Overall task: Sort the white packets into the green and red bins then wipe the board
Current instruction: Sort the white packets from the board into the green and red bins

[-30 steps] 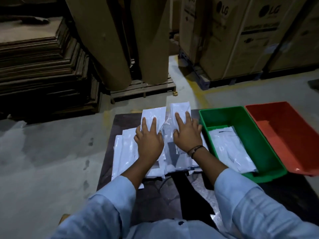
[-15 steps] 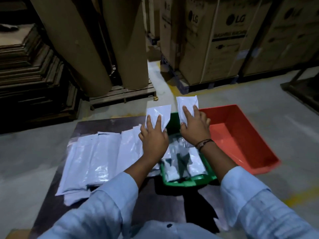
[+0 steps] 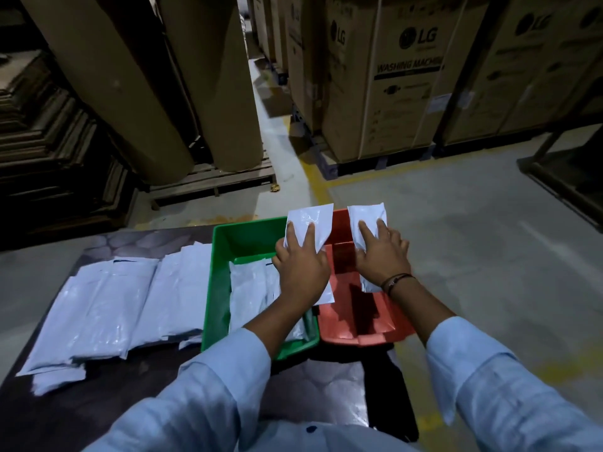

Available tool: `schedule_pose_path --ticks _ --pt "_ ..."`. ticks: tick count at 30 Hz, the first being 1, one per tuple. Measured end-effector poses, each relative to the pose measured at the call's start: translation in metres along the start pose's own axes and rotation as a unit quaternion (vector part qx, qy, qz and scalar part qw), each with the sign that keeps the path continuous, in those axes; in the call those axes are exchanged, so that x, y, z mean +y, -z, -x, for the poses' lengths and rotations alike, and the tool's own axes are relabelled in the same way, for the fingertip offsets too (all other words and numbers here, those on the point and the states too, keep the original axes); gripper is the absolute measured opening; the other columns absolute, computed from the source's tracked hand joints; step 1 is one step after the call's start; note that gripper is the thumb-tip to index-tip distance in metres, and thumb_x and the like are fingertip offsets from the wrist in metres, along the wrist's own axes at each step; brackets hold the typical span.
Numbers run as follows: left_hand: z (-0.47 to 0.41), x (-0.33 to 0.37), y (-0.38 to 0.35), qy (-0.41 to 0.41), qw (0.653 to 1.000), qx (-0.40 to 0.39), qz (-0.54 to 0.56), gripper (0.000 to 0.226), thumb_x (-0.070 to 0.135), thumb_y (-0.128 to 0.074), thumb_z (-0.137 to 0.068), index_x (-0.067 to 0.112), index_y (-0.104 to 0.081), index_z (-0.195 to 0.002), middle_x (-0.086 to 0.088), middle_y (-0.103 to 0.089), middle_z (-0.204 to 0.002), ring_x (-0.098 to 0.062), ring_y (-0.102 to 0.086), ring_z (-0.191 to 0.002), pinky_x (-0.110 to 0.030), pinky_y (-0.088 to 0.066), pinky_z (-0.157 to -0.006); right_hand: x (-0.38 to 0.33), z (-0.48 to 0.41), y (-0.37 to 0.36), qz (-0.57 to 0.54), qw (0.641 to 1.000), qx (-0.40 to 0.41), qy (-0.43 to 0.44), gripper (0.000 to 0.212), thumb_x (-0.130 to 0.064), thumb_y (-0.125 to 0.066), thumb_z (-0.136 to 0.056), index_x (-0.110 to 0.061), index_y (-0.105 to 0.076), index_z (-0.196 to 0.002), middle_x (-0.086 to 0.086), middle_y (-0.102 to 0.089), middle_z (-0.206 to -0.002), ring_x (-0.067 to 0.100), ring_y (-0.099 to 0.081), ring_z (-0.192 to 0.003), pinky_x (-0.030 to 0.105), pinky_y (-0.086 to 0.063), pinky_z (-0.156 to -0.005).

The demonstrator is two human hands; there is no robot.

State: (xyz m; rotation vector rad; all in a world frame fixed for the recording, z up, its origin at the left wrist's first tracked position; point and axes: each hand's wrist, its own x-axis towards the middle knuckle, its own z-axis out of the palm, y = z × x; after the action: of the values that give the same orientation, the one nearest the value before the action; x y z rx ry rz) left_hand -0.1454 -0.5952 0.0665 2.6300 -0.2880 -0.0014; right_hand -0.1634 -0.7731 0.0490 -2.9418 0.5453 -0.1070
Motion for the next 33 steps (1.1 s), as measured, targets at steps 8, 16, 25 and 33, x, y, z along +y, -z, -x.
schedule_pose_path --ticks 8,16,25,33 --pt "0.001 0.025 -0.027 0.036 0.999 -0.029 -0.008 0.058 0.04 -0.043 -0.103 0.034 -0.028 -0.159 -0.009 -0.006 -0.17 -0.042 -0.021 -0.144 -0.055 -0.024 -0.113 0.029 0.005 -0.027 0.083 0.993 -0.027 0.079 0.074 -0.037 -0.058 -0.078 -0.02 -0.04 -0.148 0.025 -0.034 -0.154 0.047 -0.038 -0.129 0.051 -0.033 -0.101" --pt "0.01 0.026 -0.048 0.056 0.997 -0.036 -0.025 0.058 0.041 -0.044 -0.103 0.034 -0.028 -0.159 -0.009 -0.006 -0.17 -0.042 -0.017 -0.148 -0.057 -0.023 -0.116 0.02 0.01 -0.06 0.116 0.984 -0.097 0.092 0.084 -0.039 -0.06 -0.085 -0.02 -0.019 -0.156 0.026 -0.018 -0.161 0.043 -0.038 -0.124 0.048 -0.031 -0.101" --pt "0.01 0.025 -0.057 0.051 0.998 -0.02 -0.035 0.06 0.039 -0.046 -0.102 0.033 -0.028 -0.159 -0.009 -0.005 -0.171 -0.042 -0.016 -0.149 -0.058 -0.022 -0.116 0.021 0.008 -0.063 0.072 0.987 -0.087 0.112 0.049 -0.036 -0.045 -0.092 -0.017 -0.049 -0.138 0.021 -0.035 -0.154 0.044 -0.029 -0.141 0.053 -0.028 -0.113" --pt "0.012 0.034 -0.077 0.006 0.996 -0.007 -0.093 0.061 0.041 -0.046 -0.1 0.03 -0.031 -0.158 -0.013 -0.008 -0.17 -0.046 -0.017 -0.149 -0.06 -0.022 -0.115 0.05 -0.015 -0.031 0.03 0.992 0.09 0.08 0.028 -0.027 -0.064 -0.075 -0.014 -0.066 -0.1 0.018 -0.05 -0.142 0.042 -0.042 -0.128 0.05 -0.033 -0.098"
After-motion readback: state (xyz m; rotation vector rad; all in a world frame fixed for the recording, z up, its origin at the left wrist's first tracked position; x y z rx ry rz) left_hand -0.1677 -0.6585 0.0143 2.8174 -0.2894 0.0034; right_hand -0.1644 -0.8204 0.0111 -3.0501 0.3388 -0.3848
